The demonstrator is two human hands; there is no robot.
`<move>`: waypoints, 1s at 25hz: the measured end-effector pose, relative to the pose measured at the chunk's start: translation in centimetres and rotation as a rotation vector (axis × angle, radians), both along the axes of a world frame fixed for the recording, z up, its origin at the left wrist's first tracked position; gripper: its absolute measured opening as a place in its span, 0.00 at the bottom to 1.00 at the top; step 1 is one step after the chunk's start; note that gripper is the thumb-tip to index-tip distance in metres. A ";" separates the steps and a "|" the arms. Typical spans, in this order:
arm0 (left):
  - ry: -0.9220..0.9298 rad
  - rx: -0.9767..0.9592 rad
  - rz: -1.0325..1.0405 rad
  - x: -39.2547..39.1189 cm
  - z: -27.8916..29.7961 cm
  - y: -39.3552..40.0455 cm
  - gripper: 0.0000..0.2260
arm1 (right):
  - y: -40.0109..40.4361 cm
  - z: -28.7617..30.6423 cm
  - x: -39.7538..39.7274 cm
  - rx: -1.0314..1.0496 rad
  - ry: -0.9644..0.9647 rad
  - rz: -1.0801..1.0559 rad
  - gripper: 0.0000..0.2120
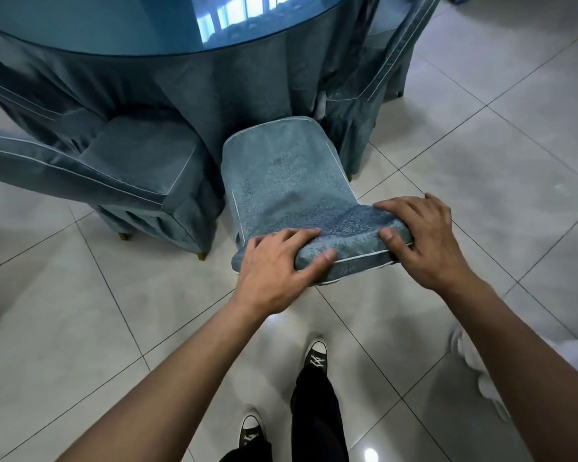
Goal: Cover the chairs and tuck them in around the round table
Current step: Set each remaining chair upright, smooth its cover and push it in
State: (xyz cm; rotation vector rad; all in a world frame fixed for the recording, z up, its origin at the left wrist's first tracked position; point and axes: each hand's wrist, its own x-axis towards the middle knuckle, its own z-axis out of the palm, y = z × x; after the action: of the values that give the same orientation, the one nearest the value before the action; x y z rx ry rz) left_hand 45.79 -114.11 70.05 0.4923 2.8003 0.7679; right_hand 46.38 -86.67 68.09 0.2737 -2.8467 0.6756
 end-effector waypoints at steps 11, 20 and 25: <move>0.063 -0.026 0.268 -11.3 0.9 -0.2 0.31 | -0.3 2.1 -12.2 0.082 -0.050 0.136 0.34; 0.156 -0.092 0.344 -13.8 1.3 0.9 0.30 | -1.0 2.1 -15.5 0.100 0.001 0.113 0.38; 0.386 -0.134 0.260 -13.1 0.7 3.3 0.27 | -1.2 0.5 -15.1 0.139 0.247 0.140 0.39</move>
State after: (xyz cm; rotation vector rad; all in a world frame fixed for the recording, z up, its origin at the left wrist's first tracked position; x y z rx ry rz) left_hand 32.67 -110.78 70.79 0.2792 3.2965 0.5738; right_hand 31.24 -87.85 68.64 0.5434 -2.6568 0.4342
